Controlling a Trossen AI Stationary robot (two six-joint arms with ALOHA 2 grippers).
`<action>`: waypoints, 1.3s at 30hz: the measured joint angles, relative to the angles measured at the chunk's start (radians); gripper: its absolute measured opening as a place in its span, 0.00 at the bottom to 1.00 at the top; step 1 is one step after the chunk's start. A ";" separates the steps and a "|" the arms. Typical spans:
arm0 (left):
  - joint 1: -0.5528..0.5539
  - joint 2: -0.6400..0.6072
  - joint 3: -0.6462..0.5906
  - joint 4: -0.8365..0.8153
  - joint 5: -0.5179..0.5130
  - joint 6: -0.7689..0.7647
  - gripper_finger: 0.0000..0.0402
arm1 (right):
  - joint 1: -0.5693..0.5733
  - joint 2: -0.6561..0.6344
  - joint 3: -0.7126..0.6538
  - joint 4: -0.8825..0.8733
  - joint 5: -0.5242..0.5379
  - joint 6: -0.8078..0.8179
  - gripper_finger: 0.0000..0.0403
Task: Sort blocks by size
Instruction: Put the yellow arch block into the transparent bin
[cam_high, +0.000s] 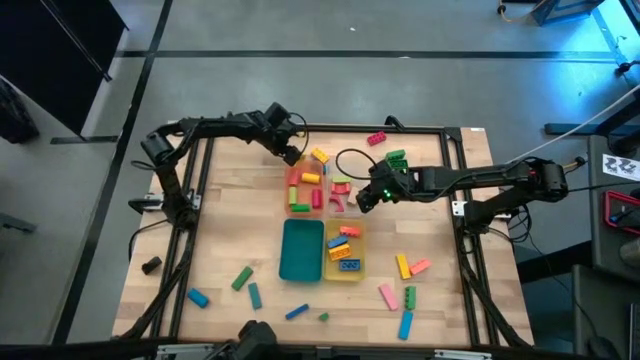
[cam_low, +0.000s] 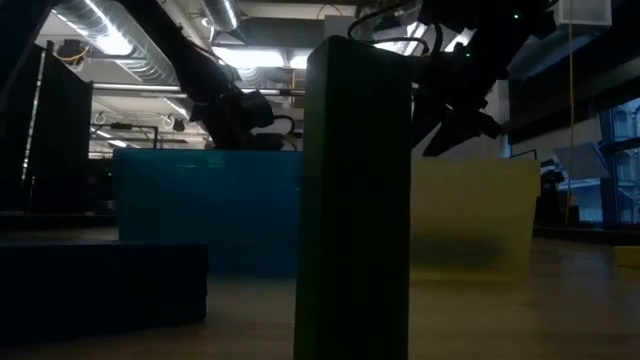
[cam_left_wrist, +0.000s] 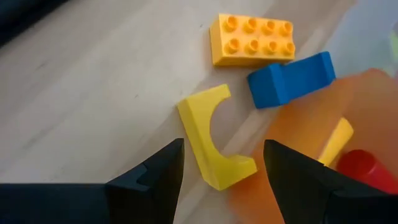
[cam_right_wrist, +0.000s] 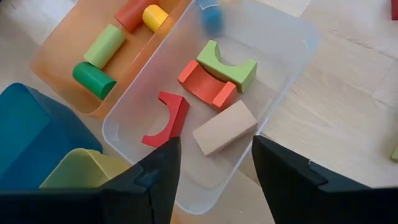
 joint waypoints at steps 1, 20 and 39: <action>-0.003 0.006 0.000 0.000 0.001 0.002 0.51 | 0.000 0.000 0.000 0.001 0.000 0.000 0.50; -0.013 0.045 0.000 0.046 -0.048 -0.004 0.51 | 0.000 0.003 0.000 0.001 -0.001 -0.001 0.50; -0.013 0.045 0.000 -0.004 -0.126 0.029 0.46 | 0.000 0.003 0.000 0.000 -0.002 -0.001 0.50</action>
